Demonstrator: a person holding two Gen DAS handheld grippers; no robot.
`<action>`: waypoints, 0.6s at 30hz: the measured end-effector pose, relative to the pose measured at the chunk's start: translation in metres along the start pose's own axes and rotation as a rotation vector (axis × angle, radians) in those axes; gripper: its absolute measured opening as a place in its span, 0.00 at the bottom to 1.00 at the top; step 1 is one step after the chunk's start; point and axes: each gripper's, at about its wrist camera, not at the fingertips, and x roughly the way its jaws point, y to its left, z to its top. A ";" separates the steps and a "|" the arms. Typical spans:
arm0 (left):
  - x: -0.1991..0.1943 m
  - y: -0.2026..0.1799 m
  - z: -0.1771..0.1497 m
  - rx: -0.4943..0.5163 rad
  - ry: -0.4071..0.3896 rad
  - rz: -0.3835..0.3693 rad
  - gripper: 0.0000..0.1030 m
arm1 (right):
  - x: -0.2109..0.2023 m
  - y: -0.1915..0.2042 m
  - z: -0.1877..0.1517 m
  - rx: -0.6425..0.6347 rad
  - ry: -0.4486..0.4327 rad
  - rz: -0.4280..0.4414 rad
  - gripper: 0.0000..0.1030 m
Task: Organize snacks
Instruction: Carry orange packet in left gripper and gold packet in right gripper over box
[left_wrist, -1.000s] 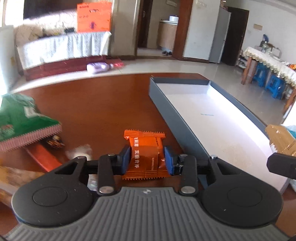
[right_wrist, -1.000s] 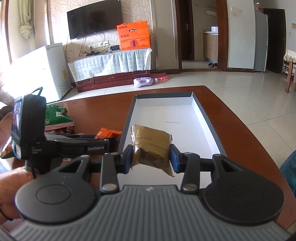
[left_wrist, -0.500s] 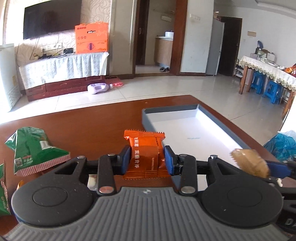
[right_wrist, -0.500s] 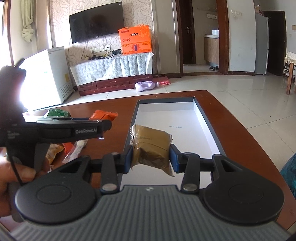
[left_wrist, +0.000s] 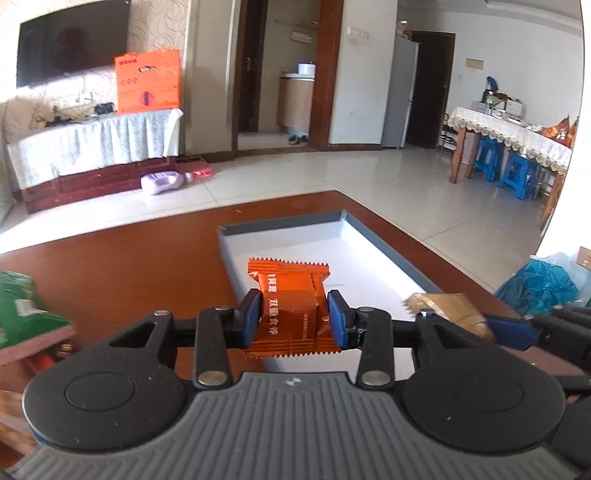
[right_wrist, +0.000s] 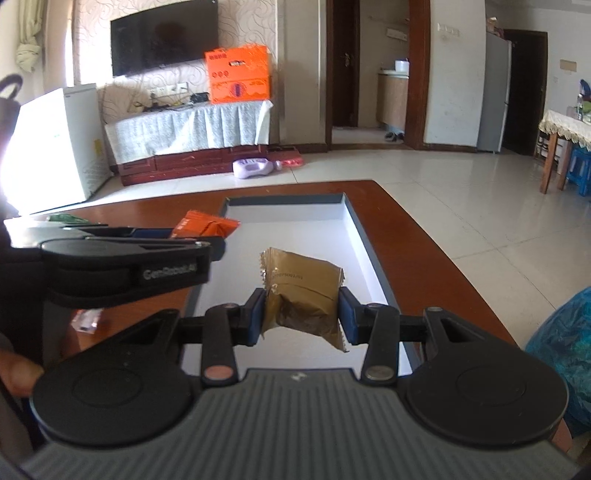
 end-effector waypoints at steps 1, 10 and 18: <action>0.005 -0.004 0.000 0.002 0.005 -0.010 0.43 | 0.002 0.000 0.000 -0.001 0.006 -0.005 0.43; 0.063 -0.016 -0.009 0.003 0.114 -0.049 0.43 | 0.033 -0.002 -0.003 0.000 0.079 -0.017 0.43; 0.063 -0.017 -0.020 0.077 0.107 0.052 0.44 | 0.043 0.007 -0.008 -0.027 0.112 0.006 0.43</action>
